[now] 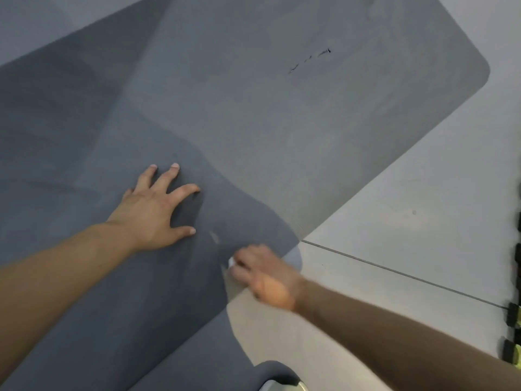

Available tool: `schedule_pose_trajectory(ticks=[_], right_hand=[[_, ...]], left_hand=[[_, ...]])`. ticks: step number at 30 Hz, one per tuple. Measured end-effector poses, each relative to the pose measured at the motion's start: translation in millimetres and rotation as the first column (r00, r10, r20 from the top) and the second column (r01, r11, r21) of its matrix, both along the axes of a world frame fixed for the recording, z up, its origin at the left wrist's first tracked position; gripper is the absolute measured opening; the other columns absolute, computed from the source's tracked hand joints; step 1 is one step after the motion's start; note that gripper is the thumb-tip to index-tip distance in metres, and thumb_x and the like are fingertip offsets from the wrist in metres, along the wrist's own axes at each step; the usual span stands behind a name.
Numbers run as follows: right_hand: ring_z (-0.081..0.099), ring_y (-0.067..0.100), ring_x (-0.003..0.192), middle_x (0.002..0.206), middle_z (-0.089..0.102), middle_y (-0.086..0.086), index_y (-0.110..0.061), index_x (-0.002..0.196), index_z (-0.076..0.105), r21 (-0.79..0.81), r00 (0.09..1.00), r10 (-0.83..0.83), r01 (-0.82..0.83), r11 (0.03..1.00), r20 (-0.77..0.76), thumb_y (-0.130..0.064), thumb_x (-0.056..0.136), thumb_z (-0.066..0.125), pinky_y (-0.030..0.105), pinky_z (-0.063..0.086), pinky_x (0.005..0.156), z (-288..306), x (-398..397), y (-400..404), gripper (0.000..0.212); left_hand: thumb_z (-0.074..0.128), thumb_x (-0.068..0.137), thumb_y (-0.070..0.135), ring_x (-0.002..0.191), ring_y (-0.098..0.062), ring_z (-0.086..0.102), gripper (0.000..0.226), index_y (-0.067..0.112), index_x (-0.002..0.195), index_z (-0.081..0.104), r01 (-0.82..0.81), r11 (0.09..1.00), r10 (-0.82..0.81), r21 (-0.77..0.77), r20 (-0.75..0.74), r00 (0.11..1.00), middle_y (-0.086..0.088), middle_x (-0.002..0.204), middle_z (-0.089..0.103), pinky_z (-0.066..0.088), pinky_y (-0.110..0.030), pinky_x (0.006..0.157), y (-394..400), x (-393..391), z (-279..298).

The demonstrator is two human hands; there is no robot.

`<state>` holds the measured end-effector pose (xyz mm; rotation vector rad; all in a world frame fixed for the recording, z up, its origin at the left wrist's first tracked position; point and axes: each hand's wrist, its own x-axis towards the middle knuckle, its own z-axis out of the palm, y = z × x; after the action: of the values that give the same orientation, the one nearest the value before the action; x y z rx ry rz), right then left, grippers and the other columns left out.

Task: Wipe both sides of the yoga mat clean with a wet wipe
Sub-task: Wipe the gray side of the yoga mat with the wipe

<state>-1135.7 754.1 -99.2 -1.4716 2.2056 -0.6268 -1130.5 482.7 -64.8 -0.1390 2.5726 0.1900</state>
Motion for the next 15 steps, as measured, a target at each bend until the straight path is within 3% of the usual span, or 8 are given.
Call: schedule_pose_trajectory(ticks=[2,4,6,8,9,11,13,15], right_hand=[[0.053,0.027,0.076,0.086,0.055,0.013,-0.006,0.091,0.062,0.014,0.966,-0.206,0.21,0.978,-0.158,-0.021,0.089,0.046,0.038,0.044,0.066,-7.3,-53.2,14.6,0.022],[0.056,0.035,0.073,0.086,0.053,0.016,-0.004,0.09,0.062,0.007,0.848,-0.454,0.474,0.88,-0.274,-0.008,0.086,0.052,0.04,0.047,0.063,-11.9,-106.0,34.7,0.011],[0.053,0.038,0.067,0.083,0.051,0.018,-0.003,0.083,0.058,-0.064,0.687,-0.676,0.688,0.723,-0.267,-0.011,0.09,0.051,0.045,0.046,0.061,-13.9,-134.4,45.3,0.012],[0.051,0.038,0.068,0.083,0.051,0.018,-0.004,0.079,0.054,-0.117,0.6,-0.762,0.762,0.637,-0.245,-0.012,0.09,0.049,0.048,0.046,0.063,-14.7,-130.7,31.3,0.014],[0.051,0.037,0.069,0.082,0.051,0.017,-0.006,0.079,0.055,-0.132,0.613,-0.756,0.75,0.648,-0.228,-0.01,0.088,0.05,0.047,0.046,0.063,-14.0,-118.6,16.4,0.011],[0.053,0.036,0.072,0.081,0.053,0.015,-0.008,0.08,0.057,-0.124,0.735,-0.649,0.638,0.76,-0.196,-0.005,0.078,0.051,0.045,0.046,0.063,-16.2,-78.6,-19.2,0.007],[0.052,0.036,0.074,0.083,0.053,0.016,-0.008,0.083,0.056,-0.086,0.902,-0.413,0.405,0.91,-0.127,-0.007,0.072,0.053,0.044,0.044,0.063,-14.7,-27.6,-57.4,0.012],[0.049,0.034,0.074,0.085,0.051,0.017,-0.006,0.089,0.056,-0.08,0.989,-0.138,0.133,0.988,-0.058,-0.007,0.073,0.049,0.043,0.038,0.061,-12.7,14.9,-83.9,0.017]], left_hand=[[0.069,0.074,0.072,0.148,-0.032,0.012,0.1,0.041,0.155,0.019,-0.003,1.0,0.003,-0.001,-0.051,0.999,0.007,0.167,0.009,0.043,-0.06,0.105,-9.4,-2.4,0.7],[0.07,0.074,0.071,0.145,-0.028,0.018,0.11,0.034,0.159,0.011,-0.005,1.0,0.004,-0.007,-0.053,0.999,0.011,0.166,0.013,0.045,-0.057,0.103,-15.7,-5.5,-1.5],[0.071,0.073,0.07,0.144,-0.027,0.018,0.115,0.031,0.161,0.008,-0.017,1.0,0.016,-0.016,-0.041,0.999,0.013,0.166,0.011,0.043,-0.056,0.102,-15.6,-7.6,-4.5],[0.073,0.073,0.069,0.143,-0.027,0.017,0.114,0.03,0.161,0.011,-0.029,0.999,0.028,-0.018,-0.037,0.999,0.012,0.166,0.01,0.042,-0.056,0.102,-14.6,-8.0,-6.3],[0.073,0.072,0.07,0.143,-0.028,0.017,0.113,0.032,0.161,0.014,-0.027,1.0,0.027,-0.013,-0.04,0.999,0.011,0.165,0.011,0.042,-0.056,0.103,-15.3,-7.7,-7.0],[0.075,0.068,0.071,0.141,-0.028,0.017,0.112,0.037,0.159,0.019,-0.034,0.999,0.035,0.007,-0.042,0.999,0.01,0.163,0.012,0.042,-0.057,0.104,-18.8,-8.4,-7.1],[0.076,0.064,0.074,0.144,-0.029,0.012,0.109,0.047,0.155,0.022,-0.073,0.997,0.074,0.018,-0.028,0.997,0.01,0.164,0.007,0.04,-0.058,0.106,-22.6,-10.4,-6.9],[0.074,0.066,0.075,0.151,-0.03,-0.001,0.104,0.057,0.152,0.017,-0.102,0.995,0.102,0.001,0.002,0.995,0.01,0.166,-0.008,0.032,-0.059,0.111,-26.4,-11.5,-8.3]])
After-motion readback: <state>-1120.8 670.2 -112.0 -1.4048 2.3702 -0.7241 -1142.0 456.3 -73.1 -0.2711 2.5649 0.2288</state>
